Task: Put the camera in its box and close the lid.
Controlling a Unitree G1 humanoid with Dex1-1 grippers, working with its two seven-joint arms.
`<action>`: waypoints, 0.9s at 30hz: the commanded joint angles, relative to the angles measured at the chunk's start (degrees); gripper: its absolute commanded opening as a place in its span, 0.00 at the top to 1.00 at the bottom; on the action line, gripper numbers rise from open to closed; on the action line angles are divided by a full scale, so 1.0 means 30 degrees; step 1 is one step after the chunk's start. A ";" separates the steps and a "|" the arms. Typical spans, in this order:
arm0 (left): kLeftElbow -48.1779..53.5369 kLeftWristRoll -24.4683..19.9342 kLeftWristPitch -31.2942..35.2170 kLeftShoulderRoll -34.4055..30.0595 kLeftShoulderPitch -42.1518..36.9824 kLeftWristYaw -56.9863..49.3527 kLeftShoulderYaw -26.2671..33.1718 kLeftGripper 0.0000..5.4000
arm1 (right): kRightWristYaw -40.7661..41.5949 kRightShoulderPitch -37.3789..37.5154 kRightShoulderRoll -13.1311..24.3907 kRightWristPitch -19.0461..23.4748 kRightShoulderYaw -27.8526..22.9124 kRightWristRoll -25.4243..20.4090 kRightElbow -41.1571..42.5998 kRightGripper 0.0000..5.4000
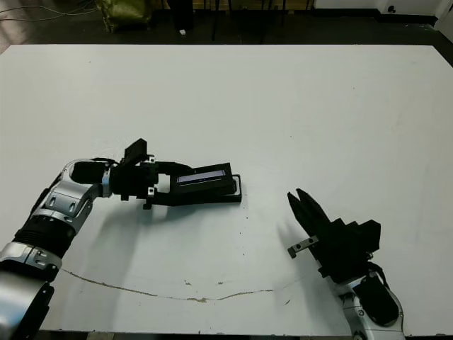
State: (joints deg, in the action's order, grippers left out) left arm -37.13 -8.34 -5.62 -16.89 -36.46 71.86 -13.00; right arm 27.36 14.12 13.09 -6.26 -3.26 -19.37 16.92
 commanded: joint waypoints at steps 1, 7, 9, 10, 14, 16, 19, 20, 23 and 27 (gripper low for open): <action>-0.0838 0.0845 -0.0347 0.0470 0.0032 -0.0428 -0.0546 0.54 | -0.0197 0.0300 0.0259 0.0340 -0.0294 0.0110 -0.0056 1.00; -0.2228 0.1530 -0.0978 0.1026 -0.0540 -0.0976 -0.0803 0.55 | -0.0628 0.0536 0.0253 0.0927 -0.0338 0.0216 0.0499 1.00; -0.2643 0.2011 -0.0979 0.1079 -0.0810 -0.1211 -0.1064 0.55 | -0.0738 0.0568 0.0243 0.1041 -0.0317 0.0272 0.0641 1.00; -0.2727 0.2361 -0.1125 0.1047 -0.0933 -0.1368 -0.1272 0.55 | -0.0473 0.0469 0.0271 0.0853 -0.0350 0.0091 0.0386 1.00; -0.3228 0.2868 -0.1119 0.1267 -0.1245 -0.1548 -0.1538 0.55 | 0.0501 0.0035 0.0417 0.0158 -0.0505 -0.0291 -0.0423 1.00; -0.3592 0.2917 -0.0721 0.1477 -0.1391 -0.1519 -0.1586 0.55 | 0.0628 -0.0002 0.0471 0.0030 -0.0561 -0.0187 -0.0421 1.00; -0.3765 0.3238 -0.0670 0.1601 -0.1522 -0.1681 -0.1847 0.55 | 0.0548 0.0066 0.0470 0.0252 -0.0620 -0.0243 -0.0296 1.00; -0.3803 0.3297 -0.0779 0.1652 -0.1551 -0.1703 -0.1916 0.55 | 0.0508 0.0092 0.0426 0.0227 -0.0625 -0.0237 -0.0287 1.00; -0.3759 0.3351 -0.0917 0.1755 -0.1617 -0.1692 -0.2040 0.55 | 0.0650 0.0106 0.0383 -0.0184 -0.0620 -0.0163 -0.0460 1.00; -0.3683 0.3414 -0.0779 0.1872 -0.1887 -0.1492 -0.2191 0.55 | 0.0489 0.0222 0.0365 -0.0081 -0.0581 -0.0015 -0.0279 1.00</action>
State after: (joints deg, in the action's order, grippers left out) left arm -46.55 -0.52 -9.69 -13.11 -42.93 69.23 -17.90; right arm 28.97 13.98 13.72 -6.37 -4.72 -19.81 16.44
